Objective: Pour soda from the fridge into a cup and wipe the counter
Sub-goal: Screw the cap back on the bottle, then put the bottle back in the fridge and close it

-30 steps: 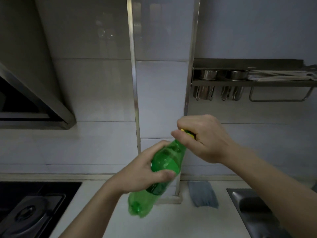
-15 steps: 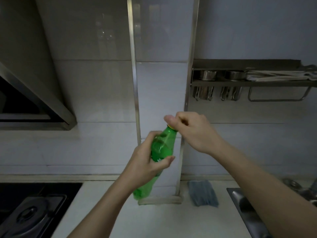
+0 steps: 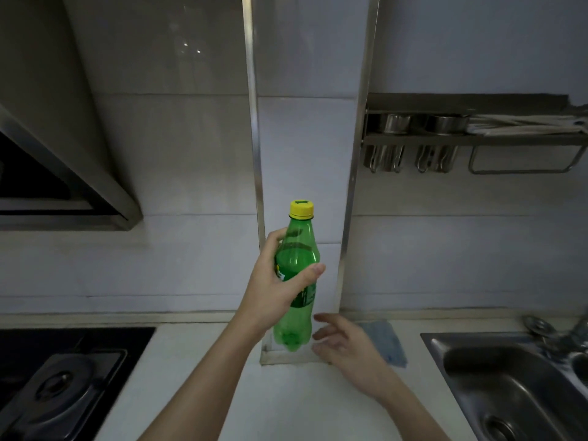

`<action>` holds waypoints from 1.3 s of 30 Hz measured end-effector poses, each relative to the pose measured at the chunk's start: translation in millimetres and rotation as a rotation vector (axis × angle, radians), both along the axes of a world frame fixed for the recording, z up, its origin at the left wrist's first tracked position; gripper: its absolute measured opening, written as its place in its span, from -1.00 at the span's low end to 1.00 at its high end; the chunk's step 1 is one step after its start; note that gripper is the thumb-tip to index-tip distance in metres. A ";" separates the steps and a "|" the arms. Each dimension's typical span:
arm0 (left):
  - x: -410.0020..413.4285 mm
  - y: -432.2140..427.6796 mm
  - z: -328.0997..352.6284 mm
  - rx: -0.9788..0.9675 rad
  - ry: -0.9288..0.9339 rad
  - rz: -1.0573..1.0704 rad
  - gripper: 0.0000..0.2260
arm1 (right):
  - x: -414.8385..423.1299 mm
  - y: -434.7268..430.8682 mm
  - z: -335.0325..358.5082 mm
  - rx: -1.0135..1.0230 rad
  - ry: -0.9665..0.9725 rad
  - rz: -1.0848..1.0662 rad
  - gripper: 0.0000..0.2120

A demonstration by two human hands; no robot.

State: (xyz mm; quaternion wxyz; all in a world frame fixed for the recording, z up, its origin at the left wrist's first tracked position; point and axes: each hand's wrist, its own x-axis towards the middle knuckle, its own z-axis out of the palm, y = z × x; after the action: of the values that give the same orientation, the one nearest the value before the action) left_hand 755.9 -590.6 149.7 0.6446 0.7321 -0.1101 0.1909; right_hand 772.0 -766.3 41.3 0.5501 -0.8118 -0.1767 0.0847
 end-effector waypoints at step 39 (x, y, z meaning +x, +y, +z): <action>-283.5 55.5 -62.9 -0.060 0.085 1.162 -0.57 | -185.3 159.3 -50.0 0.052 0.006 0.999 -0.65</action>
State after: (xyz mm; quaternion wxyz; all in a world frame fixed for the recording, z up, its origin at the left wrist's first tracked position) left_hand 472.3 -535.1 86.8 0.4585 0.6607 0.3409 0.4868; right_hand 586.7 -607.0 -8.7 0.4627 -0.6138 -0.5443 0.3360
